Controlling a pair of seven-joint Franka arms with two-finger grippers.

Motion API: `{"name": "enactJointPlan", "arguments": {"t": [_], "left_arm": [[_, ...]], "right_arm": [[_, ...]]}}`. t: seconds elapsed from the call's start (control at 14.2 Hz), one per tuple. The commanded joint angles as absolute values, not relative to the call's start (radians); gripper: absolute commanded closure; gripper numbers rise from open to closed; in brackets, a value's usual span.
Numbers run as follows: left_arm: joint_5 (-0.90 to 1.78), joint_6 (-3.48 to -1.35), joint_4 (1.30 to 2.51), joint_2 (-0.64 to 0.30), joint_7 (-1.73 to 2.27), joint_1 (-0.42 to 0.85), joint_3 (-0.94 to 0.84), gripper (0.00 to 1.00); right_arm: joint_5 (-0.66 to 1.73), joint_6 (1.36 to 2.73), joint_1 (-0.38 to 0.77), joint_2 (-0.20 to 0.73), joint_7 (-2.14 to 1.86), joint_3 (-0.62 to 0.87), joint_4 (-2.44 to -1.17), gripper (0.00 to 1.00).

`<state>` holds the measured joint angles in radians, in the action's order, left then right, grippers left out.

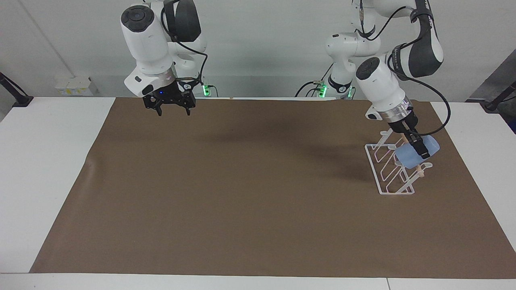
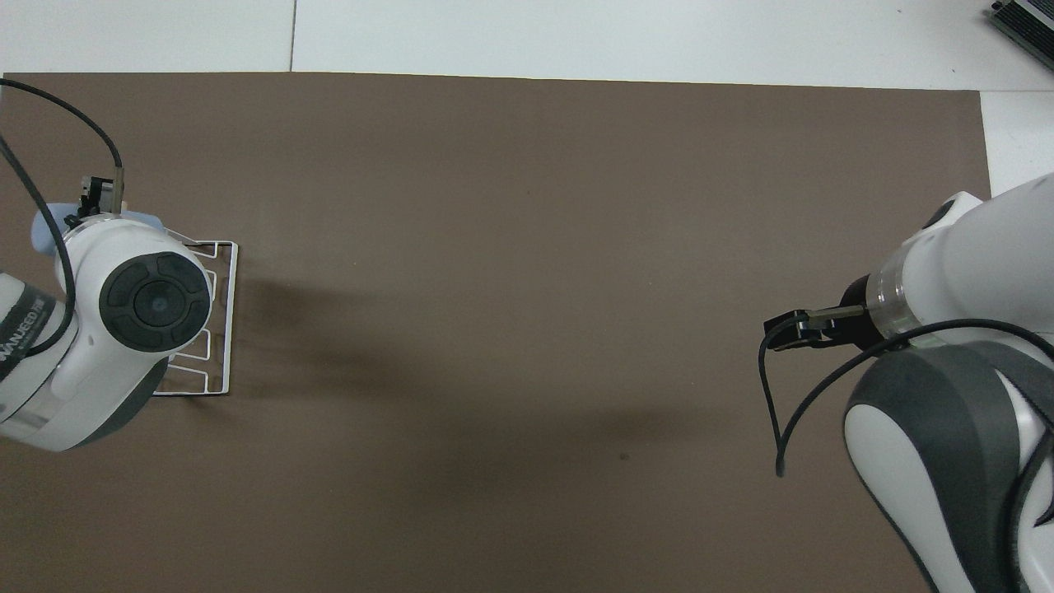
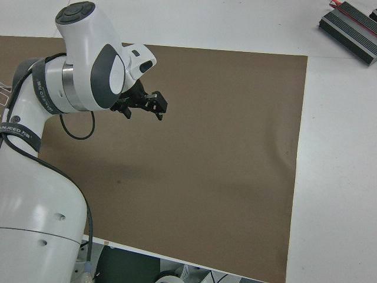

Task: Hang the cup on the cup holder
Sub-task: 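Carry the cup onto the rack with the left gripper while the right withdraws, then release the cup on the rack and draw back the left gripper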

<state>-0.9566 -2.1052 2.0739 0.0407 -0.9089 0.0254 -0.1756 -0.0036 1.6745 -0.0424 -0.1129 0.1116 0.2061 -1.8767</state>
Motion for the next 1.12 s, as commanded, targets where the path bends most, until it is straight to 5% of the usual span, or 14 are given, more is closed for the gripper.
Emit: {"name": "enactJointPlan", "arguments": {"t": [0.0, 0.63, 1.05], "left_arm": [[-0.973, -2.128, 2.089, 0.048, -0.845, 0.012, -0.183, 0.0], [-0.731, -2.024, 2.068, 0.146, -0.851, -0.005, -0.173, 0.0], [-0.378, -1.83, 1.892, 0.147, -0.799, -0.006, -0.175, 0.0]], "right_arm": [[0.014, 1.689, -0.058, -0.138, 0.121, 0.216, -1.902, 0.0], [0.014, 1.69, -0.06, -0.138, 0.12, 0.215, -1.902, 0.0], [0.014, 1.687, -0.113, -0.133, 0.112, 0.213, -1.887, 0.0]]}}
